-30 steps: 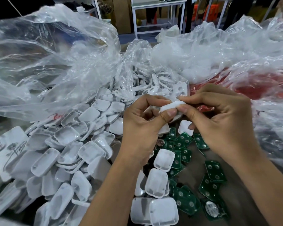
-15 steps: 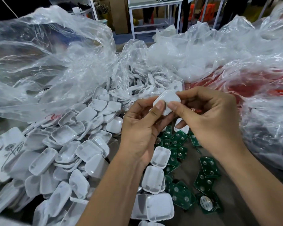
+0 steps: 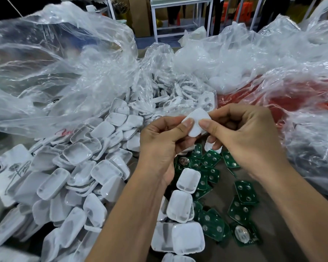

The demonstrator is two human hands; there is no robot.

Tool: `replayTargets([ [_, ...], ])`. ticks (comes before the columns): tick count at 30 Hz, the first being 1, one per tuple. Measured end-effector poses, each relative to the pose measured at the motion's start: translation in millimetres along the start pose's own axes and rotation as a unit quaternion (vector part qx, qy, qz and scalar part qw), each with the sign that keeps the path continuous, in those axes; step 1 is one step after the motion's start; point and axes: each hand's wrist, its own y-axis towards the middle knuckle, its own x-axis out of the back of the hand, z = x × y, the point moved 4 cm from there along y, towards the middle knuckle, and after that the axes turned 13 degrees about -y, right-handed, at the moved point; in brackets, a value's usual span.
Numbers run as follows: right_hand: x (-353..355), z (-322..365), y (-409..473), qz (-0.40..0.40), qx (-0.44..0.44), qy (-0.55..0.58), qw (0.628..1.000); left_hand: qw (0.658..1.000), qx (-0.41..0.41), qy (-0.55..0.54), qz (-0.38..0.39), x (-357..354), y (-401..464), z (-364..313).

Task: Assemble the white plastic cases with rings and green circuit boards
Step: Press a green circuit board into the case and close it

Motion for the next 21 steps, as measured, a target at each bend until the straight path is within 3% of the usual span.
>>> replayTargets([
  [3,4,10,3,0.035,0.146,-0.153,0.977,0.999,0.021,-0.006,-0.025,3,1,-2],
  [5,2,15,2,0.049,0.227,-0.196,0.953,0.999,0.036,-0.003,-0.019,4,1,-3],
  [7,2,16,1,0.034,0.248,-0.201,0.947,0.999,0.037,0.004,-0.011,4,1,-3],
  [9,3,13,-1,0.014,0.203,-0.162,0.966,1.000,0.021,0.003,-0.007,3,2,-4],
  [12,-1,6,-2,0.018,0.004,0.064,0.998,1.000,0.008,-0.004,0.019,-3,-1,-2],
  [15,-11,3,-5,0.037,-0.133,0.234,0.962,0.999,-0.019,0.026,0.035,-8,-3,3],
  [21,-14,1,-6,0.067,-0.204,0.281,0.935,0.998,-0.043,0.038,0.037,-3,-1,4],
])
